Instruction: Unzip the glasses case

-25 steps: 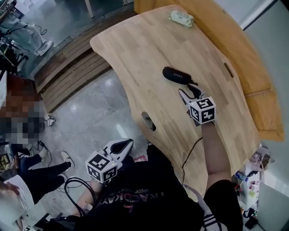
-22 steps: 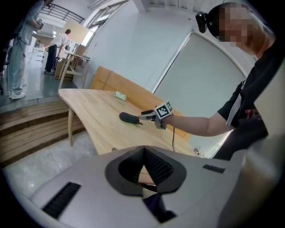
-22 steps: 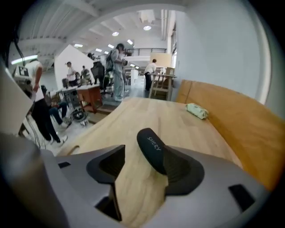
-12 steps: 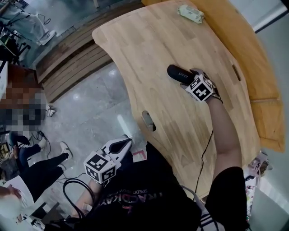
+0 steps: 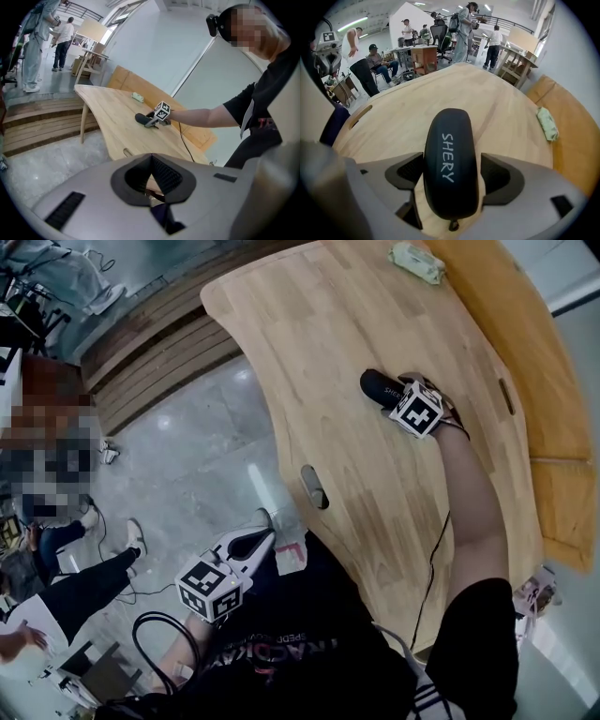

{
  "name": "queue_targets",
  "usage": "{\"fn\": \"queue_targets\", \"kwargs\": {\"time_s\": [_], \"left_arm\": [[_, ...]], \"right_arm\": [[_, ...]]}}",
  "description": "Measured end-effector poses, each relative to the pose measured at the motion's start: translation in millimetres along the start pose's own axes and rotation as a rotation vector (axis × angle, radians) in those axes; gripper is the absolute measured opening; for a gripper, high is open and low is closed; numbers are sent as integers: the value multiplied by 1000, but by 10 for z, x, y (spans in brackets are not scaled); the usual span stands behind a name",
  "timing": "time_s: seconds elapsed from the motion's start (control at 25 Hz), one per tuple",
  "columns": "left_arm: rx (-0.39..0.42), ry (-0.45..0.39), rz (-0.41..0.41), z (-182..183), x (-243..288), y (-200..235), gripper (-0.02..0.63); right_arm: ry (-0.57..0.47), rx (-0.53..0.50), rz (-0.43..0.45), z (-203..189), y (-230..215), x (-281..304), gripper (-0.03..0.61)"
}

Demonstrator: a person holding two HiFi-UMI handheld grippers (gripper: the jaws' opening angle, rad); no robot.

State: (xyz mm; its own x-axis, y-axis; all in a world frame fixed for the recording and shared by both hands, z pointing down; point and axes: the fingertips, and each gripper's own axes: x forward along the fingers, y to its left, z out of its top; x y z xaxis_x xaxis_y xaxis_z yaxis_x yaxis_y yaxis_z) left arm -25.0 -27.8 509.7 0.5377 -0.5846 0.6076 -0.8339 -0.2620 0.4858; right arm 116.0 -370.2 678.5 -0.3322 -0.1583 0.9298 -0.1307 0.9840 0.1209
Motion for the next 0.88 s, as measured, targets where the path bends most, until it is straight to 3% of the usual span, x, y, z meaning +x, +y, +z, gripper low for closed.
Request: {"fn": "queue_targets", "kwargs": {"time_s": [0.28,0.48,0.68,0.88], "left_arm": [[-15,-2,14,-46,-30,28,11],[-8,-10,1,-29,-36,31,11],[19,-25,-32,6,-47,16,11],[24,-47,-84,73,-85,41,11]], "right_arm": [[14,26,34,-12,-12,54,368],[-50,13,33,74,73,-97,359],[-137,-102,63,235,352,-444,357],[-175,-220,34,407,714,-836,356]]}}
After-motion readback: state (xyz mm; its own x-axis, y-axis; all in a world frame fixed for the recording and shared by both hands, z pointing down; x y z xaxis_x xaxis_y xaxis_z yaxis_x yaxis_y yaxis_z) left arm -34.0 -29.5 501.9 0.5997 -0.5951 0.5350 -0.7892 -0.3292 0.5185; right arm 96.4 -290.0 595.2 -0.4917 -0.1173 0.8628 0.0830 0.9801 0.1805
